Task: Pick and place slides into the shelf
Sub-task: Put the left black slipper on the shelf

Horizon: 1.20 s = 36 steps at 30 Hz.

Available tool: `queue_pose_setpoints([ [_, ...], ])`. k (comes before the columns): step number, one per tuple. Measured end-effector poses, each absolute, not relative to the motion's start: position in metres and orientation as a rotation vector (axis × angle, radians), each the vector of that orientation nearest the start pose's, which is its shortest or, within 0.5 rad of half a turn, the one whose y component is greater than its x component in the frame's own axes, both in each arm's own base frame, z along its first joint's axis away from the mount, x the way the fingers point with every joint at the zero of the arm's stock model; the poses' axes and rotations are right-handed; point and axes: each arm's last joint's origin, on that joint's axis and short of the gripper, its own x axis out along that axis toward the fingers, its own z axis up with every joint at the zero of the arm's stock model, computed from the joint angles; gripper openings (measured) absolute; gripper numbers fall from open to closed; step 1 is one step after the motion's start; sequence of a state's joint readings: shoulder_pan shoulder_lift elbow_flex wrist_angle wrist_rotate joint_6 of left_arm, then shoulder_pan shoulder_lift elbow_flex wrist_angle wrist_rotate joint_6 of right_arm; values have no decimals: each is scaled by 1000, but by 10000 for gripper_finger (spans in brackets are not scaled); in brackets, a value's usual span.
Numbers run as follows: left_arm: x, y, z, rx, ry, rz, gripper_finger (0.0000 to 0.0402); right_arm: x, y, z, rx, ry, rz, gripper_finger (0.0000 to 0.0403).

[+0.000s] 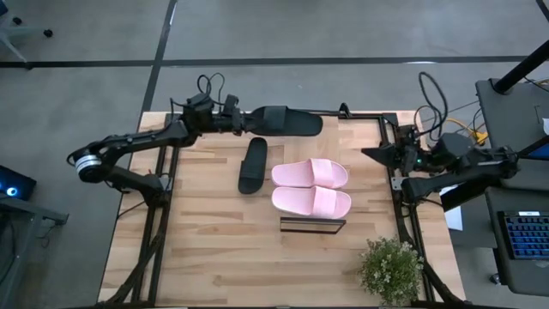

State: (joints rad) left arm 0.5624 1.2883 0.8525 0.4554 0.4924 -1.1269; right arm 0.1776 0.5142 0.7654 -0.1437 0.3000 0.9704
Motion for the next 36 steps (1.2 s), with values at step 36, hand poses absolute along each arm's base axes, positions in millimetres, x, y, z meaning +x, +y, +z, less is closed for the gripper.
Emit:
queue_pose_setpoints([
  [36,318,162,277,-1239,-96,87,0,100,8,431,808,73,-218,9],
])
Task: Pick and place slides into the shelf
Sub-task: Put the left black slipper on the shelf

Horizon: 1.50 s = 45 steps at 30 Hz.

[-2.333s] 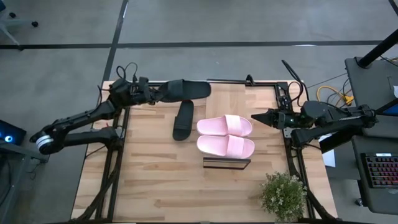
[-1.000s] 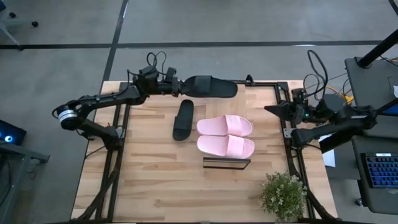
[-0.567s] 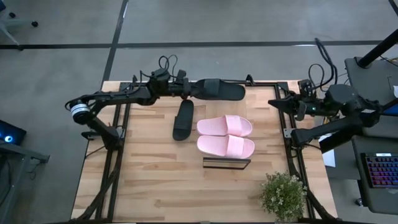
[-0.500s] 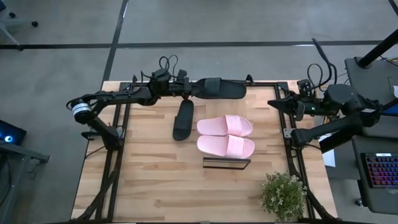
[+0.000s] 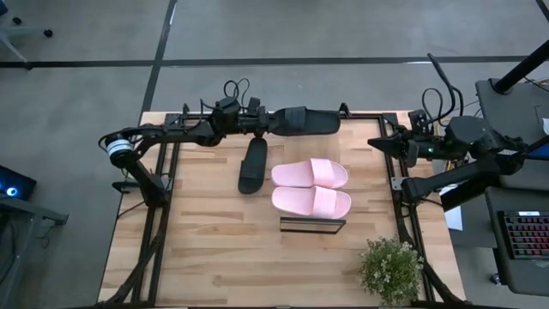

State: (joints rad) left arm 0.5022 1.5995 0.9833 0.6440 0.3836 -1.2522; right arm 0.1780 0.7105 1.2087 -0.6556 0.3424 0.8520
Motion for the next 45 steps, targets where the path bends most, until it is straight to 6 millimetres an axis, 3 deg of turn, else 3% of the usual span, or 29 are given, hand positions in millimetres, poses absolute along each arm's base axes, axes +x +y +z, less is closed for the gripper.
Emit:
queue_pose_setpoints([
  [16,329,166,262,-1282,-88,146,0,107,10,429,807,90,-218,9],
  [29,352,177,263,-1277,-98,131,0,114,12,433,821,69,-172,9],
  [45,353,177,252,-1297,-61,144,0,117,13,437,837,42,-140,9],
])
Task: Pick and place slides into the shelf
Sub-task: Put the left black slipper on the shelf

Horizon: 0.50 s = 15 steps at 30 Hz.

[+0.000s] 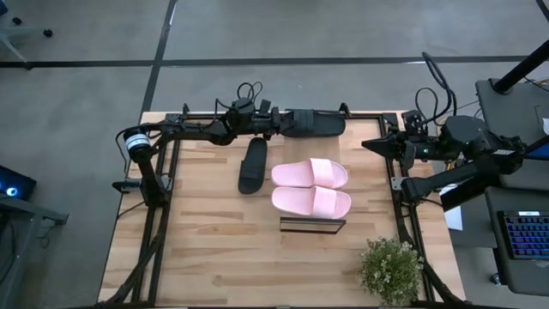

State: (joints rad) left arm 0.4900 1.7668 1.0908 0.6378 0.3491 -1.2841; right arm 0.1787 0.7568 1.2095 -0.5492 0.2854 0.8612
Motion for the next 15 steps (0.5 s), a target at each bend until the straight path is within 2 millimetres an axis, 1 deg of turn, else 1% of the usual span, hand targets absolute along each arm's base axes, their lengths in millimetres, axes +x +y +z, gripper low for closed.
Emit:
queue_pose_setpoints([
  [6,353,177,248,-1304,-29,171,0,129,17,441,826,18,-69,9],
  [15,353,178,248,-1296,-36,188,0,145,20,436,816,70,-57,9],
])
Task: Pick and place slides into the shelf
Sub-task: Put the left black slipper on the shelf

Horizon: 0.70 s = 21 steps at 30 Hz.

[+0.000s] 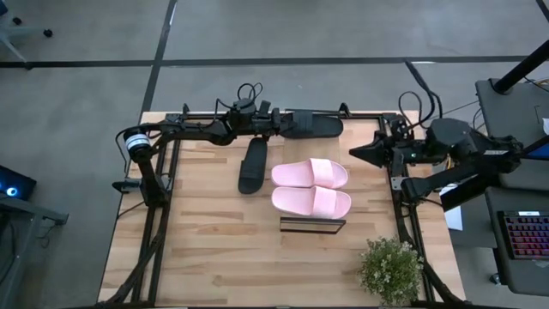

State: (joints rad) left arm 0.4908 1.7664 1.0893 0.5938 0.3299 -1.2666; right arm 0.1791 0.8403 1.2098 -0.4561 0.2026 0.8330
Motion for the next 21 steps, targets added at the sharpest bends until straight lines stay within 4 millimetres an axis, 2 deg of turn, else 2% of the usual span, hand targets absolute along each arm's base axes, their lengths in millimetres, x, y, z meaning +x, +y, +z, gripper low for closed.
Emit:
queue_pose_setpoints([
  [21,352,180,247,-1295,-61,236,0,144,30,438,809,67,-13,9],
])
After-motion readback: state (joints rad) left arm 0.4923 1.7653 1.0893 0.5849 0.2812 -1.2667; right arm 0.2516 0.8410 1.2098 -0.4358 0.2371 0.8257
